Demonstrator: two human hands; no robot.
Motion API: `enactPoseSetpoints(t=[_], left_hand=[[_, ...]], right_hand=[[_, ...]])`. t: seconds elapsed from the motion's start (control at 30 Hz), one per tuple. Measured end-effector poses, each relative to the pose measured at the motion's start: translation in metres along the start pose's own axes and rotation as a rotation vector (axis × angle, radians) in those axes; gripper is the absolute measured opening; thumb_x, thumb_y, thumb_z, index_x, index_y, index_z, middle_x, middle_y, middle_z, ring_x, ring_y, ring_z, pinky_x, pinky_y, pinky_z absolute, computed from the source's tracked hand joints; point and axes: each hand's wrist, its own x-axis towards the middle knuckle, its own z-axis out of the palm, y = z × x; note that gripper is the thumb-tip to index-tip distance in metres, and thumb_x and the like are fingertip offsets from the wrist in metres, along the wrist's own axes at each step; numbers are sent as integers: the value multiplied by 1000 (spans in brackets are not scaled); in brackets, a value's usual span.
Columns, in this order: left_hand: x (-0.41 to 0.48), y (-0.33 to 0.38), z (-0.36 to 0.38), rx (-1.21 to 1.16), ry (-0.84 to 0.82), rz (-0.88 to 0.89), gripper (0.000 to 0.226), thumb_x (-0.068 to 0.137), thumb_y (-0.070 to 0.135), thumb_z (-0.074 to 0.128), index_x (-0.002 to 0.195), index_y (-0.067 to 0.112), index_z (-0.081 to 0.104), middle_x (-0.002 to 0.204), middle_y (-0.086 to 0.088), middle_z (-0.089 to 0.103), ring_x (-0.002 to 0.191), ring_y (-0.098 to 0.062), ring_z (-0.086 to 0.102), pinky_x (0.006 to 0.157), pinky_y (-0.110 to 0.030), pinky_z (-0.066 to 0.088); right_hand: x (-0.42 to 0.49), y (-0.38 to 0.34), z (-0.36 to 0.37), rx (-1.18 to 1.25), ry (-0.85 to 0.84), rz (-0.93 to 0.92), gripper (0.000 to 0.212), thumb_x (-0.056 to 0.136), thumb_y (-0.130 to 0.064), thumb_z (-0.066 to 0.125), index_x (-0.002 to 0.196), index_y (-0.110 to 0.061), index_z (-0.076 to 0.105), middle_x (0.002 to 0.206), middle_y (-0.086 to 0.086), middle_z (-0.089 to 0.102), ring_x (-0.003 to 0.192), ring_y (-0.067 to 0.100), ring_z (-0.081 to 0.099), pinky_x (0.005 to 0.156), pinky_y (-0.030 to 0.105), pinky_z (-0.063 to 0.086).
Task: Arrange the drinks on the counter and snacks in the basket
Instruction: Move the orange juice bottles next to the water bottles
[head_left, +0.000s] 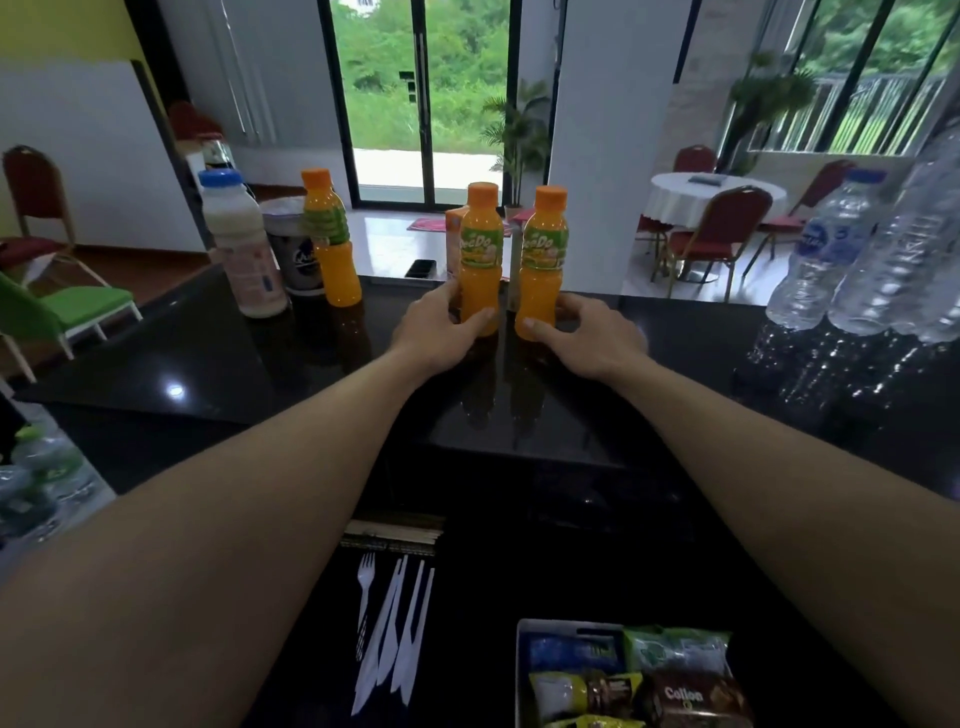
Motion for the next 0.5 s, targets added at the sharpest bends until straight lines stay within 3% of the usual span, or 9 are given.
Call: enactPoseSetpoints(t=[0.23,0.5], left_hand=[[-2,2,0,-75,-9,-1,49,90,48,67,133,29,55,114,11,60,107,-17,60,97,-45,52],[-4,4,-1,-94,-22,6,49,93,42,65,137,25,54,131,3,62,115,-19,58,102,-45,48]], right_hand=[[-5,2,-1,65,17,6,76,82,-77,55,141,-30,50,133,-9,63,118,18,60,98,45,49],[-9,4,-6,222,3,-50,65,89,-55,66,145,-27,46,140,-5,58,126,19,56,105,49,47]])
